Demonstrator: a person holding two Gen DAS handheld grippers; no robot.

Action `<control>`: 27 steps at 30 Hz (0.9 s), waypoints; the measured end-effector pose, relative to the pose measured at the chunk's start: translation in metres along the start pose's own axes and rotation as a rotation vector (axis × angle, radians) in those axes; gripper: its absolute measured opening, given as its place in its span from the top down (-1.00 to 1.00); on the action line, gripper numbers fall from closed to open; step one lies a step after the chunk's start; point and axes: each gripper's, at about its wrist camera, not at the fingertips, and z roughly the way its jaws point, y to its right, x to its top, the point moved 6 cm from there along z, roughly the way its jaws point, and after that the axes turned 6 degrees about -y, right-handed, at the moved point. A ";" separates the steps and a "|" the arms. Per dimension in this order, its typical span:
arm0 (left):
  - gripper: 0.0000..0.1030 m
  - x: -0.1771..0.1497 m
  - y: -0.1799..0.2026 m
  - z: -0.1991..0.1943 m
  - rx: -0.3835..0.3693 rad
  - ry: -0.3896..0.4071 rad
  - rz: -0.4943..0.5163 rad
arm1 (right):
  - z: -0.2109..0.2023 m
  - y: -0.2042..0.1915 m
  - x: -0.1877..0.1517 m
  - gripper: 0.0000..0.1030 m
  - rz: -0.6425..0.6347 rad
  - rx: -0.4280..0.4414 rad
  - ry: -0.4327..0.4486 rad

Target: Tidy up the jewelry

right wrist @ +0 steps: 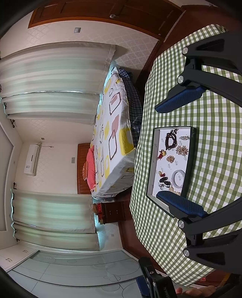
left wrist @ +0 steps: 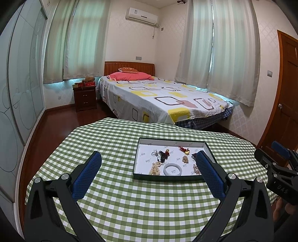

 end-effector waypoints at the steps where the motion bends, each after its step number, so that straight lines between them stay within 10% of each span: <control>1: -0.92 0.000 0.001 0.000 -0.001 0.001 0.000 | 0.000 0.000 0.000 -0.61 0.000 0.000 0.001; 27: -0.92 -0.001 -0.008 0.000 -0.005 0.028 -0.042 | 0.002 -0.003 -0.006 -0.61 -0.005 0.006 -0.019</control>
